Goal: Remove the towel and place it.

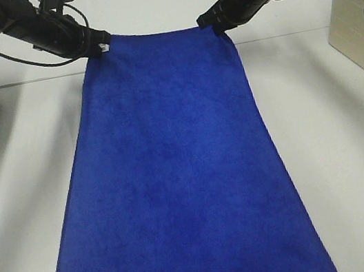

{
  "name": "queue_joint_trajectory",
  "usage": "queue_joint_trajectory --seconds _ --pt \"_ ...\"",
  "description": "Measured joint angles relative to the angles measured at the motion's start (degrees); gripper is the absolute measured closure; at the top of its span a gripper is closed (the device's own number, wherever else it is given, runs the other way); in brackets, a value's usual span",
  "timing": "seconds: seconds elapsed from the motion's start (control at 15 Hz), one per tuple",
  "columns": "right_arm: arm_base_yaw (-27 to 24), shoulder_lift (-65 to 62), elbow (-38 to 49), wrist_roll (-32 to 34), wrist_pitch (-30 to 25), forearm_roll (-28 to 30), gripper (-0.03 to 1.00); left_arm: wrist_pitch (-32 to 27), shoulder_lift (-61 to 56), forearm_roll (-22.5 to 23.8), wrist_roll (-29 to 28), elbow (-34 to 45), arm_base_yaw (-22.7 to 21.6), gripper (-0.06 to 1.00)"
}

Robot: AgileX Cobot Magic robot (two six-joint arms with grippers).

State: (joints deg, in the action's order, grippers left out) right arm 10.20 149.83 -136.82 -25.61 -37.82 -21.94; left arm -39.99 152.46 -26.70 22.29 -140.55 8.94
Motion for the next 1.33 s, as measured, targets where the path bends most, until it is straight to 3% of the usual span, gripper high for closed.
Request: queue_joint_trajectory --seconds 0.47,1.33 --pt "0.0 0.0 0.0 -6.7 5.9 -4.9 0.95 5.3 0.1 -0.1 2.4 0.0 0.0 0.94" --pt "0.0 3.8 0.0 -6.9 10.0 -8.9 0.95 10.0 4.8 1.0 2.5 0.0 0.0 0.94"
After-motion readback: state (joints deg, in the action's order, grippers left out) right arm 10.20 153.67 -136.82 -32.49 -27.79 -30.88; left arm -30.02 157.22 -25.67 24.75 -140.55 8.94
